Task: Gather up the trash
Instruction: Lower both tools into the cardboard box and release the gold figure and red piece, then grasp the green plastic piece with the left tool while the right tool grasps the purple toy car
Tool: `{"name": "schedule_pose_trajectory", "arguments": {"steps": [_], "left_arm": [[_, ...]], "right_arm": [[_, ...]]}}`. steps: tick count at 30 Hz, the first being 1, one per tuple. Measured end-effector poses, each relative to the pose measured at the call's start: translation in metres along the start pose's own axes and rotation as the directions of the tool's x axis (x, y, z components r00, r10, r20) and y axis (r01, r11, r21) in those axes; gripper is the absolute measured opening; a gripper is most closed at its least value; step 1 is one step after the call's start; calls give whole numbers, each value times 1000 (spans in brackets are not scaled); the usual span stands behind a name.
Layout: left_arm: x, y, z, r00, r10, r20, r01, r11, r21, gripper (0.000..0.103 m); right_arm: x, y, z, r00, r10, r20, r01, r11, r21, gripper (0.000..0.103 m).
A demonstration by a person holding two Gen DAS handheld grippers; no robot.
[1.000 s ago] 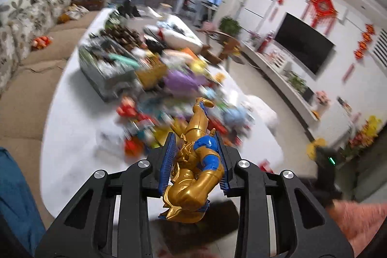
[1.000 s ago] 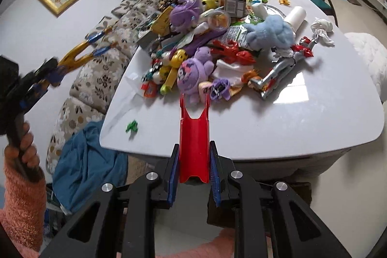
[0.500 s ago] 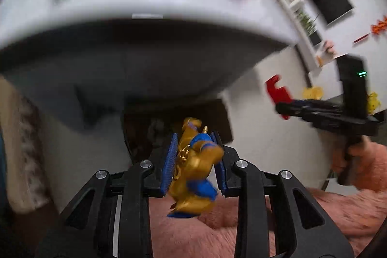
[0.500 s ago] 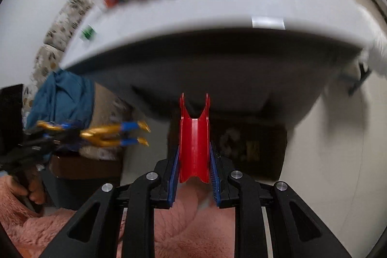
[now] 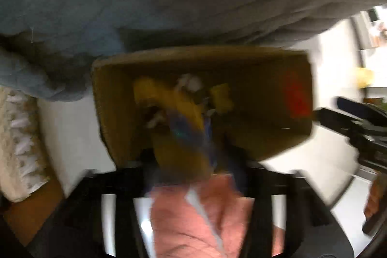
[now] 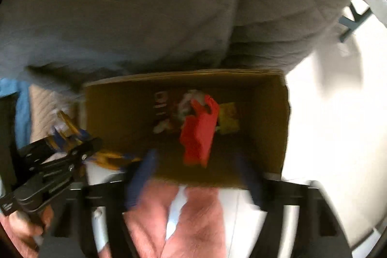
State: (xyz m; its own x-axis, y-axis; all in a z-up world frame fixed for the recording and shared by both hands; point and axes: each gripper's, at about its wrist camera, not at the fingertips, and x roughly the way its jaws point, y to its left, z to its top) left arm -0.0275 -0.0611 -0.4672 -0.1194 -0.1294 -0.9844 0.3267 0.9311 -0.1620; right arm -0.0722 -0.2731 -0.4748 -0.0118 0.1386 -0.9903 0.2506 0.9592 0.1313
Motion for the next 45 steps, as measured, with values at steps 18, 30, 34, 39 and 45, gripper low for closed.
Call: {"name": "schedule_pose_trajectory", "arguments": {"steps": [18, 30, 34, 39, 45], "left_arm": [[-68, 23, -13, 998, 41, 42, -35, 992, -125, 72], [-286, 56, -29, 888, 174, 425, -134, 983, -123, 84], [-326, 82, -11, 811, 254, 527, -198, 967, -161, 91], [-330, 104, 41, 798, 285, 531, -234, 959, -162, 91], [-312, 125, 75, 833, 262, 488, -222, 965, -140, 73]], "right_arm": [[-88, 9, -12, 992, 113, 54, -117, 990, 75, 78], [-212, 68, -26, 958, 223, 182, -209, 974, -93, 88], [-232, 82, -21, 948, 229, 221, -212, 972, -101, 88], [-253, 96, -16, 935, 226, 273, -200, 972, -121, 88], [-265, 99, -16, 933, 204, 297, -180, 978, -109, 89]]}}
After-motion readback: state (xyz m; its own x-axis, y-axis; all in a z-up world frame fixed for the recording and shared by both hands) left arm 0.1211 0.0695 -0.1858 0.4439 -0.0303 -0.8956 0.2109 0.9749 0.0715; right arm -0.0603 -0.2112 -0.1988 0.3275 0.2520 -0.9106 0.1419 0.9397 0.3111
